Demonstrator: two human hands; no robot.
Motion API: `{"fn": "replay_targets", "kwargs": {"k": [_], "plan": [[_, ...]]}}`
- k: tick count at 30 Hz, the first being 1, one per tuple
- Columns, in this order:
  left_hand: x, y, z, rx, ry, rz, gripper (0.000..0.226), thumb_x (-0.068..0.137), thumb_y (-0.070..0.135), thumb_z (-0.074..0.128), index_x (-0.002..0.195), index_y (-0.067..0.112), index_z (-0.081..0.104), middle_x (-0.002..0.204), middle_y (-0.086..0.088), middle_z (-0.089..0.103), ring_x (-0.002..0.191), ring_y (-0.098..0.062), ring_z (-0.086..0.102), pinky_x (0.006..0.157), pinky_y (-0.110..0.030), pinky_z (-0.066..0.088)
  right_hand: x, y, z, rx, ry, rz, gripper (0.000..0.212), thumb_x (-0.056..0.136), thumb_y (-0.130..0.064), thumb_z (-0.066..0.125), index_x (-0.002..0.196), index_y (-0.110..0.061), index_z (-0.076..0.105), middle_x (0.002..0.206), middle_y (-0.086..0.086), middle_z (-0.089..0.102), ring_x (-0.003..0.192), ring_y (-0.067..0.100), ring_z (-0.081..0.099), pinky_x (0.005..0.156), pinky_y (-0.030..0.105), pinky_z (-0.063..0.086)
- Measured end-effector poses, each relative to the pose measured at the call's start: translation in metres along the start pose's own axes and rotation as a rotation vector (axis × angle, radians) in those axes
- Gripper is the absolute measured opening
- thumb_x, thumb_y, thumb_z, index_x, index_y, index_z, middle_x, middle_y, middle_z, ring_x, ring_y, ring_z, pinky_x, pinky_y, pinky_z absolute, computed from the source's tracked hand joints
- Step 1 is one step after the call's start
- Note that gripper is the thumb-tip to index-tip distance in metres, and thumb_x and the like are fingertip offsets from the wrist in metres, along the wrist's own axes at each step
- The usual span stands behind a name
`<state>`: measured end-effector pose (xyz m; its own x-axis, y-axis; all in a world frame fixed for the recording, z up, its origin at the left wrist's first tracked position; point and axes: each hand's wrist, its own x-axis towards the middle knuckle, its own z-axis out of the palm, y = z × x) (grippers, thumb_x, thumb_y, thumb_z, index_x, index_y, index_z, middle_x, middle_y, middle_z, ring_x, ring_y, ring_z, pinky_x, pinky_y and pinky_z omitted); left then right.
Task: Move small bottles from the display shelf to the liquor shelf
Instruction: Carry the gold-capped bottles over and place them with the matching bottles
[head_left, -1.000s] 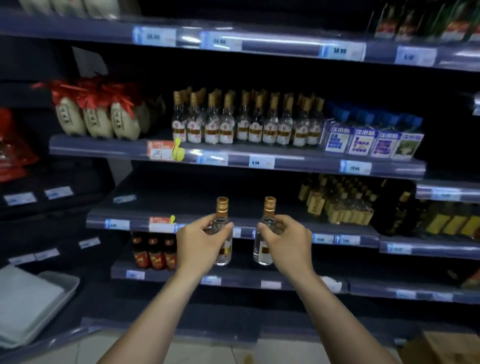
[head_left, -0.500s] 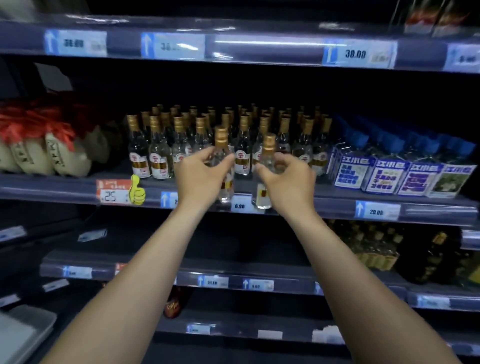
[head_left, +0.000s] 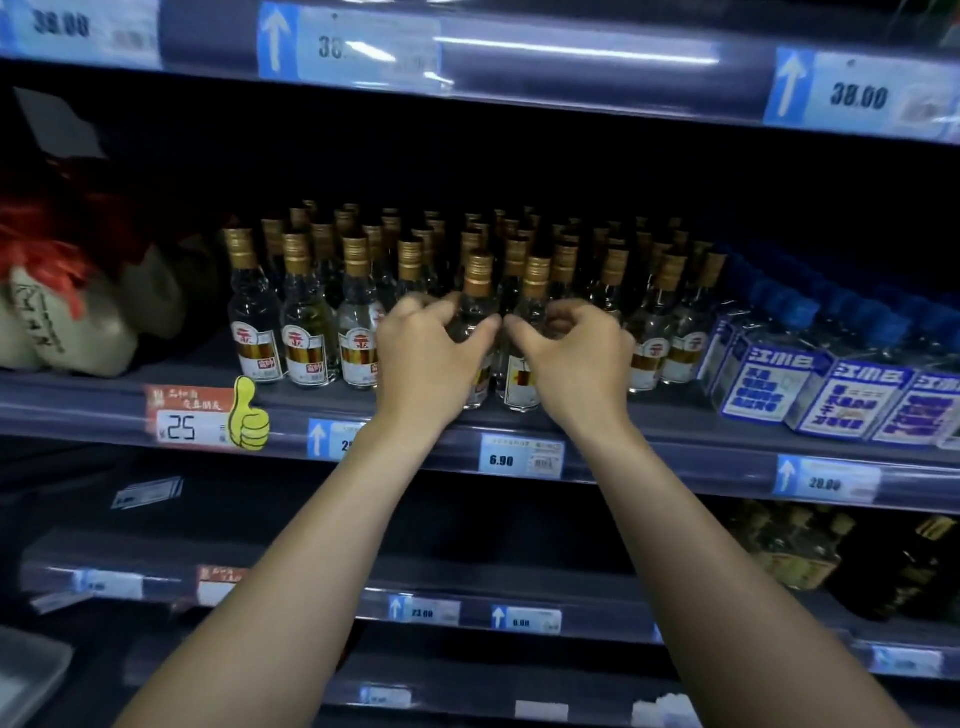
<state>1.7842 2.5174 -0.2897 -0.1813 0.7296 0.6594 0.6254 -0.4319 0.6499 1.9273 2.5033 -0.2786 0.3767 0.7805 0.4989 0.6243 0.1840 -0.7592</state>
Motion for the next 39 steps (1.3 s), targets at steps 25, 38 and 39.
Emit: {"fn": "replay_targets", "kwargs": {"k": [25,38,39], "plan": [[-0.035,-0.052,-0.006,0.064,-0.008,0.067,0.041,0.073,0.04,0.09,0.098,0.015,0.069,0.085,0.006,0.065,0.07,-0.008,0.056,0.064,-0.012,0.045,-0.017,0.019,0.018,-0.065,-0.08,-0.082,0.067,0.077,-0.044,0.086,0.135,-0.021,0.061,0.109,-0.005,0.066,0.098,0.014,0.064,0.088,0.036,0.059],[-0.044,-0.051,-0.017,-0.047,-0.004,0.099,0.036,0.077,0.032,0.088,0.101,0.012,0.07,0.09,0.006,0.064,0.077,-0.006,0.058,0.073,-0.006,0.044,-0.039,0.016,0.008,-0.085,-0.019,-0.132,0.063,0.084,-0.037,0.082,0.139,-0.018,0.059,0.116,-0.006,0.064,0.101,0.008,0.059,0.083,0.014,0.047],[-0.049,-0.049,-0.022,-0.053,-0.006,0.119,0.034,0.079,0.03,0.087,0.102,0.012,0.07,0.092,0.007,0.063,0.079,-0.004,0.057,0.075,-0.004,0.043,-0.046,0.015,0.004,-0.085,-0.005,-0.163,0.057,0.084,-0.033,0.082,0.136,-0.018,0.061,0.114,-0.007,0.064,0.099,0.008,0.059,0.084,0.017,0.048]]}}
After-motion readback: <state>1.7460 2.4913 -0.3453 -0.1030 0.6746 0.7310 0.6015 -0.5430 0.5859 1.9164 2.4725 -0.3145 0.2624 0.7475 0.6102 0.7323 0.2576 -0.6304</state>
